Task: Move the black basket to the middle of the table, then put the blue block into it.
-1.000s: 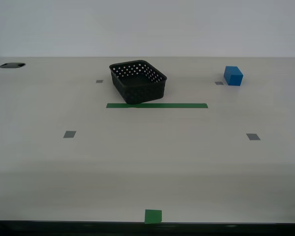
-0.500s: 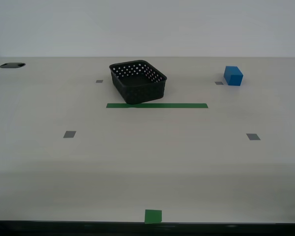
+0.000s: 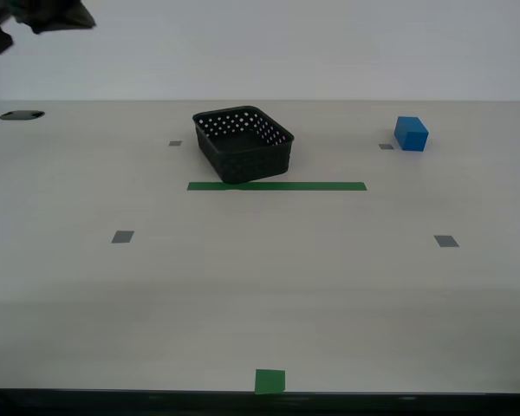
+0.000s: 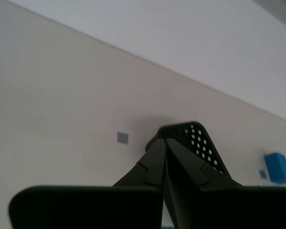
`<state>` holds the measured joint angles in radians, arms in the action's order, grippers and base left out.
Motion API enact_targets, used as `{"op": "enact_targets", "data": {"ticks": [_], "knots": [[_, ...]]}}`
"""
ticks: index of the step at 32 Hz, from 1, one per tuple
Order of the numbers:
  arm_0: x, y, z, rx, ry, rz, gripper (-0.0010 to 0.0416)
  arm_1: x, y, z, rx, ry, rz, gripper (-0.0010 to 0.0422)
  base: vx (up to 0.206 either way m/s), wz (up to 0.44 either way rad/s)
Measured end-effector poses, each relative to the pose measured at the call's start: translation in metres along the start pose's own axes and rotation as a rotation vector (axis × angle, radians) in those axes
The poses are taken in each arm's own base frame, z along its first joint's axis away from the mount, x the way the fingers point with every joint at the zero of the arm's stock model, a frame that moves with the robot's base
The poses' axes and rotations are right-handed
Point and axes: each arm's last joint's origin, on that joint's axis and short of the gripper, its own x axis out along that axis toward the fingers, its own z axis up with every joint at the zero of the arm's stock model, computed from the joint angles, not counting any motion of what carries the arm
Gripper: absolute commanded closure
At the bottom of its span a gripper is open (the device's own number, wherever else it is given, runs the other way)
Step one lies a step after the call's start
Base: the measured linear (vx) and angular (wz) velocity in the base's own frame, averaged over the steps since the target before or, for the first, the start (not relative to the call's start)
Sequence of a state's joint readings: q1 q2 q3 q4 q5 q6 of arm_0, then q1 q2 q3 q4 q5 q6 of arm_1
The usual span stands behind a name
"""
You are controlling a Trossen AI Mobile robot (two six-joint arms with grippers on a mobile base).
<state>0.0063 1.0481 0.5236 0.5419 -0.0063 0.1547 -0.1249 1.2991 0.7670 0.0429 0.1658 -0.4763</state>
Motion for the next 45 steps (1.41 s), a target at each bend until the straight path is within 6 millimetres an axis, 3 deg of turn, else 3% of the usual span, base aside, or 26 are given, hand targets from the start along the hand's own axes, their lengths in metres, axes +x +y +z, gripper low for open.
{"op": "enact_targets", "data": {"ticks": [8, 14, 20, 29, 34, 39, 45], "knots": [[0.000, 0.000, -0.003, 0.001, 0.029, -0.003, 0.0405, 0.065, -0.030, -0.015, 0.045, 0.285, 0.022, 0.0412, 0.000, 0.000], [0.000, 0.000, -0.004, 0.001, 0.039, -0.004, 0.0405, 0.130, -0.055, -0.026, 0.079, 0.493, 0.069, 0.0412, 0.000, 0.000], [0.000, -0.001, -0.006, 0.000, 0.064, -0.008, 0.0405, 0.167, -0.069, -0.016, 0.104, 0.492, 0.050, 0.0412, 0.000, 0.000], [0.000, -0.001, -0.008, -0.011, 0.081, -0.011, 0.0405, 0.168, -0.075, -0.004, 0.108, 0.461, 0.066, 0.0412, 0.000, 0.000], [0.000, -0.001, -0.008, -0.011, 0.081, -0.011, 0.0405, 0.178, -0.057, -0.029, 0.103, 0.575, 0.195, 0.0412, 0.000, 0.000], [0.000, -0.001, -0.008, -0.011, 0.082, -0.011, 0.0405, 0.193, -0.049, -0.049, 0.046, 0.679, 0.150, 0.0409, 0.000, 0.000], [-0.001, -0.001, -0.011, -0.019, 0.112, -0.015, 0.0405, 0.195, -0.047, -0.053, 0.016, 0.708, 0.143, 0.0355, 0.000, 0.000]]}}
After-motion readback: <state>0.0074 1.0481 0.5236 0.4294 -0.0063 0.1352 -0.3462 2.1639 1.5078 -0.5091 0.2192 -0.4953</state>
